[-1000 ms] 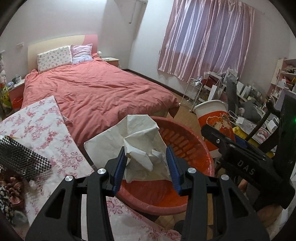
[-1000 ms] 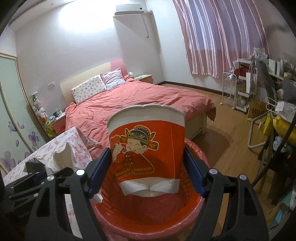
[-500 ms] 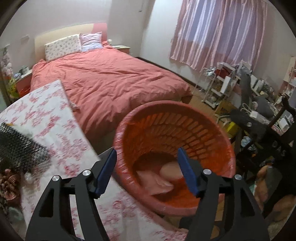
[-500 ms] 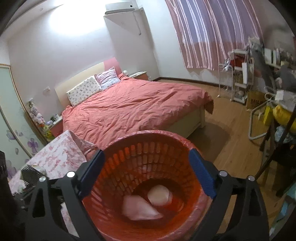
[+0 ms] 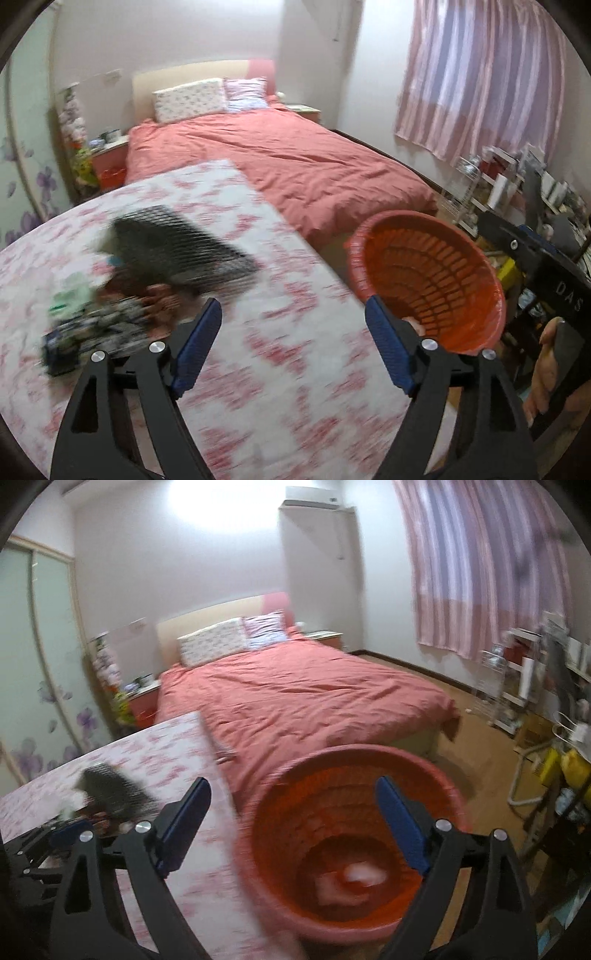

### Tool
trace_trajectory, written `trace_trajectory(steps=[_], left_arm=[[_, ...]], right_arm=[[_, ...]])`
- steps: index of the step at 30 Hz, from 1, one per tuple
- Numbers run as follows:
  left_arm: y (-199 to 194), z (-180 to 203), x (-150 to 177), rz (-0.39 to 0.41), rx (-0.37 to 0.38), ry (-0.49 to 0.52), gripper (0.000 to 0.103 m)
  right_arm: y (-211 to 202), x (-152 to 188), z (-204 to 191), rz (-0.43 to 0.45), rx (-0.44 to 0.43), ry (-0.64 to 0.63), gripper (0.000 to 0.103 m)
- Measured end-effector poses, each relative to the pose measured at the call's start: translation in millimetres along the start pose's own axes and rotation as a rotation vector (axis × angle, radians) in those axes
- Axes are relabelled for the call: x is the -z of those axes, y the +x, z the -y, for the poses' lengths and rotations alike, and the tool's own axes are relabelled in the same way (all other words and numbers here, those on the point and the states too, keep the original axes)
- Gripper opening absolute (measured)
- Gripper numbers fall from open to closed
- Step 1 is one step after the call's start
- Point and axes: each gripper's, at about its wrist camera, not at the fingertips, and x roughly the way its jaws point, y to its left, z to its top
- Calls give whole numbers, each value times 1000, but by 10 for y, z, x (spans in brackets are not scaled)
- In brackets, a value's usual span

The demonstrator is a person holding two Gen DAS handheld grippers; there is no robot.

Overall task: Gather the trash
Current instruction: 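Grasp the floral cloth with the right tool while the left tool grasps the clear tray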

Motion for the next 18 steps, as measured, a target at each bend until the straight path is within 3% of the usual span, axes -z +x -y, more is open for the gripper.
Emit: trace_trajectory(steps=[6,12,18], left_arm=[[-338,-616,116,18,-104,-91,81],[-589,-1337,258,42,-261,-195,85],[-653,-1969,446,25,-355,-276,87]], right_arm=[[-15,126,-810,-58,-157,-91,78],[-1,322,-1596,-122,-310,-166,72],[54,453,-2160,-145,-356,-240,68]])
